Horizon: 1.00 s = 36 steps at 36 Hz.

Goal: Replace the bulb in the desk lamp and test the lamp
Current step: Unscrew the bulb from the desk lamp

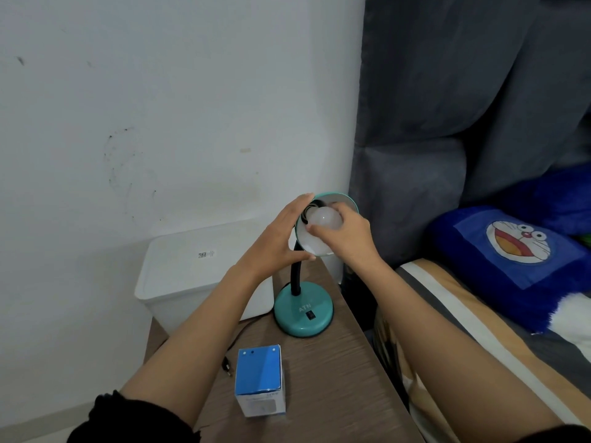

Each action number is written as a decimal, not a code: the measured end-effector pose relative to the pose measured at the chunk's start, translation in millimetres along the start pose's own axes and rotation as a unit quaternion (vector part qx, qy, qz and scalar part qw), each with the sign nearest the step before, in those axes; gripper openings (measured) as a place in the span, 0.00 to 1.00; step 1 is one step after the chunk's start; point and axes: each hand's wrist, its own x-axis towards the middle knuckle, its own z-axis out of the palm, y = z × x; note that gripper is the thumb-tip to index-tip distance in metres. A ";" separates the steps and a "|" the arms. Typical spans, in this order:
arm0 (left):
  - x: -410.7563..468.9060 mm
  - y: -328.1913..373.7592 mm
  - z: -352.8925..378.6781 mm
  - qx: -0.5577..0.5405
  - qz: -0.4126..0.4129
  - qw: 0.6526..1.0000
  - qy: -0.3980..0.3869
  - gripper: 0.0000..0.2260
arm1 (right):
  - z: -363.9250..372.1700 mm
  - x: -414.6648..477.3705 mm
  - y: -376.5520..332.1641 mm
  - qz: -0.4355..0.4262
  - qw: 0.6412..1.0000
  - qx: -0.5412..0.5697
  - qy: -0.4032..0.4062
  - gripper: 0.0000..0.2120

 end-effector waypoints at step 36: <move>-0.5 0.4 1.9 -0.006 -0.004 1.000 0.007 0.46 | 1.6 -5.0 -8.9 0.061 0.998 0.009 -0.004 0.27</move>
